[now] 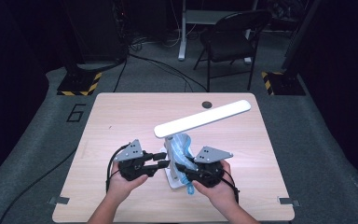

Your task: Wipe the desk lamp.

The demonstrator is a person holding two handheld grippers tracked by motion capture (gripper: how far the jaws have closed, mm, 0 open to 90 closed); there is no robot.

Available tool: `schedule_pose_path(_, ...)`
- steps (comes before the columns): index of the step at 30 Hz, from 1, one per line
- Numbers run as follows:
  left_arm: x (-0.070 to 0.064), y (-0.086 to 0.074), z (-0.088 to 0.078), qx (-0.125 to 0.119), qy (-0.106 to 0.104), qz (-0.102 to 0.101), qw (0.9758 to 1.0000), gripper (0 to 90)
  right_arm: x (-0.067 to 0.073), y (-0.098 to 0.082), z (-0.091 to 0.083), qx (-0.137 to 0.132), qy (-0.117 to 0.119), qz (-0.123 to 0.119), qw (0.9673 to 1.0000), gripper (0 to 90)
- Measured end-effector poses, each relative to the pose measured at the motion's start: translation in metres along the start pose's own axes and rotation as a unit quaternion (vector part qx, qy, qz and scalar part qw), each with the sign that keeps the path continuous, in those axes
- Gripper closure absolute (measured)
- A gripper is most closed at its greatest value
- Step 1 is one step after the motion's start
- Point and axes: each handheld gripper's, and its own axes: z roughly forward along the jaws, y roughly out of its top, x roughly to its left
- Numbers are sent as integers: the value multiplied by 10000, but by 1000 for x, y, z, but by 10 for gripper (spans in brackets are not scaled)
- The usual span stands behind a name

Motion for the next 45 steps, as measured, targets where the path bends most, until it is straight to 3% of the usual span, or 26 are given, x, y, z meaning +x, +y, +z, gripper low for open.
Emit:
schedule_pose_path(12, 0, 0, 0, 16, -10, 8, 10000, 664, 3, 13, -9, -305, -2, -141, 9994, 667)
schedule_pose_path(32, -1, 10, -6, -89, 0, 152, 9998, 664, 7, 45, -26, -432, -1, -301, 9986, 667)
schedule_pose_path(37, -2, 11, -6, -129, -24, 82, 9999, 664, 8, 53, -31, -524, -24, -361, 9980, 667)
schedule_pose_path(45, -3, 11, -4, -134, -1, 129, 9998, 674, 6, 62, -38, -648, 0, -382, 9972, 667)
